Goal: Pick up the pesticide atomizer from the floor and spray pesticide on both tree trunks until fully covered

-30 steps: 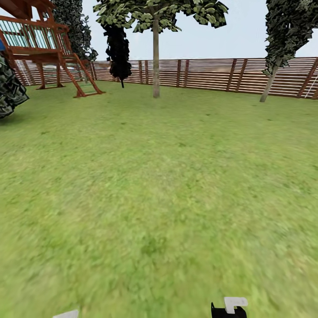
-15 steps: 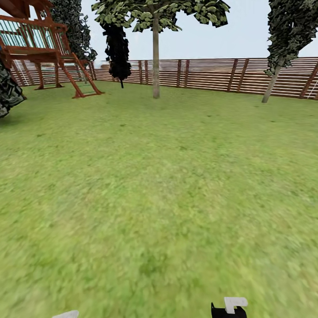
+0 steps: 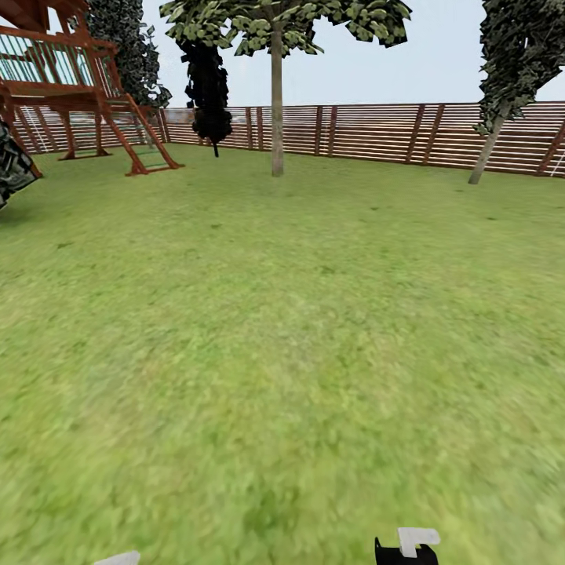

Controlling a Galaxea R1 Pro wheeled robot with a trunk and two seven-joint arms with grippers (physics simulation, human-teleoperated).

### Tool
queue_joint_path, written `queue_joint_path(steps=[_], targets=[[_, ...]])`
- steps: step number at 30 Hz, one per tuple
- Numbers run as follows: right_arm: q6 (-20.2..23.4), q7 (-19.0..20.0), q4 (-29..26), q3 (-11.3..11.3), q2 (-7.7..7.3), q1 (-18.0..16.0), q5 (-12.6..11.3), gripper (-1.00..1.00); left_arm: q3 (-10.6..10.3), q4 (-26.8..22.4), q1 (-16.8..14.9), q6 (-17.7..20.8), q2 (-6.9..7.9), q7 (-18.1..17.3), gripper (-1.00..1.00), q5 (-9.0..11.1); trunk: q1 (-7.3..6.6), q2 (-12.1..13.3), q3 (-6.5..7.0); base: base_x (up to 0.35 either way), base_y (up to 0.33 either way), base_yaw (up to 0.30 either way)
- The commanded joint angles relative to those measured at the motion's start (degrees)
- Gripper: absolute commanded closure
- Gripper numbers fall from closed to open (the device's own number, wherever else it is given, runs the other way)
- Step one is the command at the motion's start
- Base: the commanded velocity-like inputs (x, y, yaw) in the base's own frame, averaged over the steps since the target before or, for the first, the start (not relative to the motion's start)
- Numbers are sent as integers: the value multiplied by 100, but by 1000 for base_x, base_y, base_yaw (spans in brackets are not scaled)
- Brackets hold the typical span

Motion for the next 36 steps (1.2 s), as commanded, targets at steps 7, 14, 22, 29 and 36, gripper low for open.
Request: queue_joint_path(steps=[7, 14, 22, 29, 36], targets=[[-17, -8, 3, 52, 5, -3, -65, -100, -1, 6, -4, -21, 0, 6, 100, 19, 3, -2, -4, 340, 0, 0], [-17, -7, 3, 52, 4, -3, -68, -100, -1, 4, -4, -21, 0, 6, 100, 19, 3, -2, -4, 340, 0, -133], [-17, -7, 3, 53, 9, -3, -68, -100, -1, 6, -4, -21, 4, -2, 100, 19, 3, -2, -4, 341, 0, -25], [-17, -7, 3, 53, 10, -3, -69, -100, -1, 6, -4, -21, 4, -3, 100, 19, 3, -2, -4, 344, 0, 0], [-17, -7, 3, 48, 4, -3, -68, -100, -1, 5, -4, -21, 9, -2, 100, 19, 3, -2, -4, 344, 0, 0]])
